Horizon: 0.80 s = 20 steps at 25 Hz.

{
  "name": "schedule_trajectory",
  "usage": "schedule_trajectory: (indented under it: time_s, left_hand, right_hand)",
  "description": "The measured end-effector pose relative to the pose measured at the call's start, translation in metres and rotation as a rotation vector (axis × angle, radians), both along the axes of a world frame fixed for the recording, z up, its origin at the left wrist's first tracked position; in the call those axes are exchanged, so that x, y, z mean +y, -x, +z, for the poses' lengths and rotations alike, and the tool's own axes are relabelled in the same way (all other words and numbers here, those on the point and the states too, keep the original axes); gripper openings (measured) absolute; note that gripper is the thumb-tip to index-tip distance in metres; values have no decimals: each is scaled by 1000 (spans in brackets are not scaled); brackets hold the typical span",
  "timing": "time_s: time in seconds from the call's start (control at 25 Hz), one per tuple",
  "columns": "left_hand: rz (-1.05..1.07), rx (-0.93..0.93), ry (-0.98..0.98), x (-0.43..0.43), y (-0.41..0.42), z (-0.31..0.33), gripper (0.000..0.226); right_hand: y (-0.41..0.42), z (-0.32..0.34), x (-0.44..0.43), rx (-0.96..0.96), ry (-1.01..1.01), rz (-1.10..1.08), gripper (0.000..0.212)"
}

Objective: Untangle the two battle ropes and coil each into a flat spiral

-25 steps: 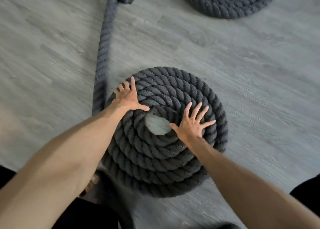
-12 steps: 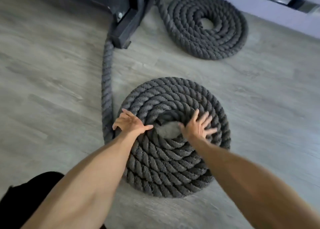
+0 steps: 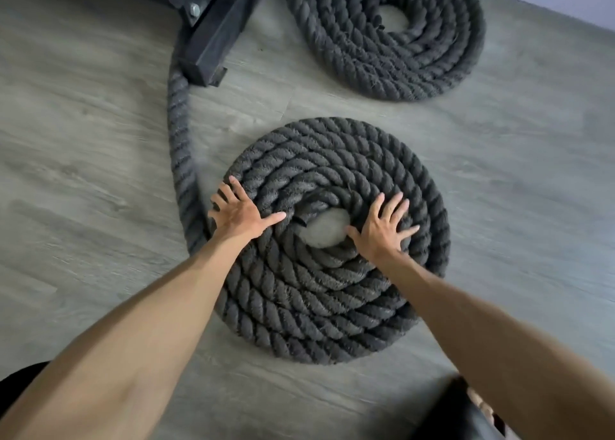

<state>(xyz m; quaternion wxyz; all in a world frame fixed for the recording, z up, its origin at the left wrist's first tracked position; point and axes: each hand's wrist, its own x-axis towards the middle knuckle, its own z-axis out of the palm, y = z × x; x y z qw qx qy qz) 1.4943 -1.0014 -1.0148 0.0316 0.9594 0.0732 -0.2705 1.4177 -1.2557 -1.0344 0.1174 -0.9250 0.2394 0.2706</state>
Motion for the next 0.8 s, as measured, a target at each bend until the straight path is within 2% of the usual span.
schedule_trajectory:
  time_s: [0.28,0.52,0.6,0.64,0.68,0.8]
  left_hand:
    - [186,43,-87,-38,-37,-3,144]
    - [235,119,-99,-46,-57,3,149]
    - [186,191,-114,-42,-58,8,147]
    - [134,208,-108,-38,-56,19,136]
    - [102,170,-81,-38,-56,38,116]
    - [104,-19,201,-52,-76,132,53]
  right_hand:
    - [-120,12,-57,-2,-76,283,110]
    - [-129,12,-60,-31,-68,320,110]
    - [-126,14,-66,-28,-72,301,107]
    - [-120,20,-65,-22,-92,274,100]
    - [-117,34,-61,-12,-120,225,88]
    - [-127,116,-52,-241,-220,92,26]
